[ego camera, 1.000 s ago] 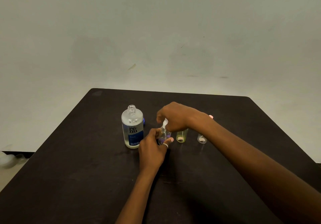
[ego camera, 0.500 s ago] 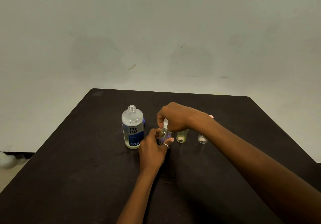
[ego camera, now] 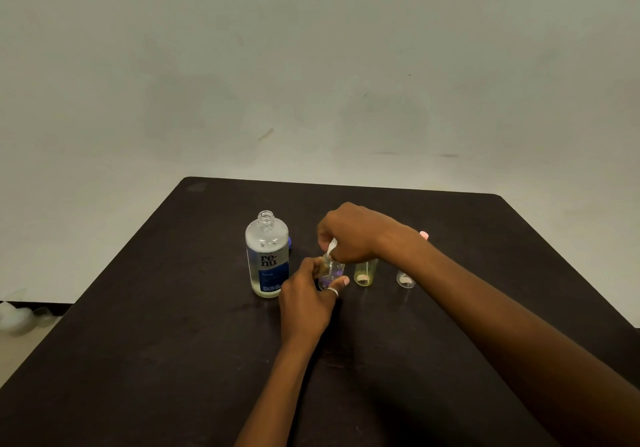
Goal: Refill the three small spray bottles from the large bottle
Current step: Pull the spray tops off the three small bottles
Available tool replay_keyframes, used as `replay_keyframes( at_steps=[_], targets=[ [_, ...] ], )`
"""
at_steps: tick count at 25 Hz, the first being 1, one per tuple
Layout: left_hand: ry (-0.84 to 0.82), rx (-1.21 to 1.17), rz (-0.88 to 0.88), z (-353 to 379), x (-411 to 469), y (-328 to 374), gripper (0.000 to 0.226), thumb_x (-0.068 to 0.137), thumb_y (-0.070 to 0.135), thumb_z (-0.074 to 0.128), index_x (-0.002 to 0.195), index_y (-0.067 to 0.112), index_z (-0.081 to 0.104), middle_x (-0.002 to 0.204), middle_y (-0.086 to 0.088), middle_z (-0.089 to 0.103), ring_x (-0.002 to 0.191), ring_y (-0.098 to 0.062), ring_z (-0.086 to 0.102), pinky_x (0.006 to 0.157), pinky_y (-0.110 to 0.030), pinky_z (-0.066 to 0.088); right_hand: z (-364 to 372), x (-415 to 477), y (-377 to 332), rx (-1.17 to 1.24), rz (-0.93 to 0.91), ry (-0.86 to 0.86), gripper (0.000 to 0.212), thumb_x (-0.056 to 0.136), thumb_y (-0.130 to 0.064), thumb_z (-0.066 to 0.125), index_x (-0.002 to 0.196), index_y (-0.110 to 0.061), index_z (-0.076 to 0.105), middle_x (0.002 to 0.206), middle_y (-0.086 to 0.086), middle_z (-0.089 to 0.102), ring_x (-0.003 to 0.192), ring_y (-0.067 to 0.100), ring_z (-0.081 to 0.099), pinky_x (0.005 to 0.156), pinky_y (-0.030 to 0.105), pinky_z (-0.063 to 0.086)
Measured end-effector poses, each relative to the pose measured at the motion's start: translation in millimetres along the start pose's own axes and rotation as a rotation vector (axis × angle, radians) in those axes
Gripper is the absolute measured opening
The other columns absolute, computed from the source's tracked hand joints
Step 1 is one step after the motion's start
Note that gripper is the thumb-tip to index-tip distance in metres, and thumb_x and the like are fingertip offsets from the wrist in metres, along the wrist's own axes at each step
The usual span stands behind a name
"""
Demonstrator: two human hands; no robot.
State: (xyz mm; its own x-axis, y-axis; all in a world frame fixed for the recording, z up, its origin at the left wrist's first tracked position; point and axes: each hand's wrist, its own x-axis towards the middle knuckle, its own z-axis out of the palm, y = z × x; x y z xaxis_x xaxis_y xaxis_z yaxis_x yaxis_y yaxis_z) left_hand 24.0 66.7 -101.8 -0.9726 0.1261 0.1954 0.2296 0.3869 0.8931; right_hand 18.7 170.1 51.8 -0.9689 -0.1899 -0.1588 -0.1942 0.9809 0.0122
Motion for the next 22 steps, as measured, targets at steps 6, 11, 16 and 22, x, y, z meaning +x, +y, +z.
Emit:
replay_keyframes(
  at_steps=[6, 11, 16, 22],
  targets=[
    [0.001, 0.001, 0.011, 0, 0, 2, 0.047, 0.076, 0.041, 0.083, 0.115, 0.025, 0.062, 0.101, 0.011, 0.070, 0.084, 0.002, 0.060, 0.075, -0.018, 0.049, 2, 1, 1, -0.048, 0.064, 0.073, 0.030, 0.090, -0.042, 0.062, 0.089, -0.012, 0.064, 0.088, 0.002, 0.066, 0.076, 0.016, 0.062, 0.070, 0.031, 0.053],
    [0.008, 0.005, 0.009, 0, -1, 1, 0.049, 0.075, 0.041, 0.084, 0.117, 0.024, 0.063, 0.106, 0.008, 0.072, 0.089, -0.001, 0.063, 0.076, -0.018, 0.050, 1, -3, -5, -0.062, 0.079, 0.061, 0.025, 0.092, -0.031, 0.063, 0.080, -0.010, 0.058, 0.075, 0.003, 0.057, 0.065, 0.016, 0.054, 0.060, 0.027, 0.045],
    [0.018, -0.008, -0.009, -1, -1, 4, 0.048, 0.075, 0.038, 0.084, 0.117, 0.024, 0.065, 0.109, 0.010, 0.073, 0.089, 0.003, 0.060, 0.071, -0.004, 0.040, -31, -15, -8, -0.120, 0.094, 0.101, 0.014, 0.086, -0.025, 0.065, 0.079, -0.018, 0.056, 0.080, 0.001, 0.060, 0.075, 0.019, 0.059, 0.068, 0.033, 0.053],
    [0.022, -0.012, -0.010, 0, 0, 3, 0.048, 0.075, 0.039, 0.084, 0.117, 0.025, 0.065, 0.112, 0.010, 0.073, 0.095, 0.000, 0.065, 0.079, -0.014, 0.049, -84, -29, -13, -0.178, 0.181, 0.295, 0.020, 0.080, -0.023, 0.061, 0.099, -0.019, 0.067, 0.094, 0.004, 0.063, 0.086, 0.025, 0.060, 0.068, 0.033, 0.046]
  ],
)
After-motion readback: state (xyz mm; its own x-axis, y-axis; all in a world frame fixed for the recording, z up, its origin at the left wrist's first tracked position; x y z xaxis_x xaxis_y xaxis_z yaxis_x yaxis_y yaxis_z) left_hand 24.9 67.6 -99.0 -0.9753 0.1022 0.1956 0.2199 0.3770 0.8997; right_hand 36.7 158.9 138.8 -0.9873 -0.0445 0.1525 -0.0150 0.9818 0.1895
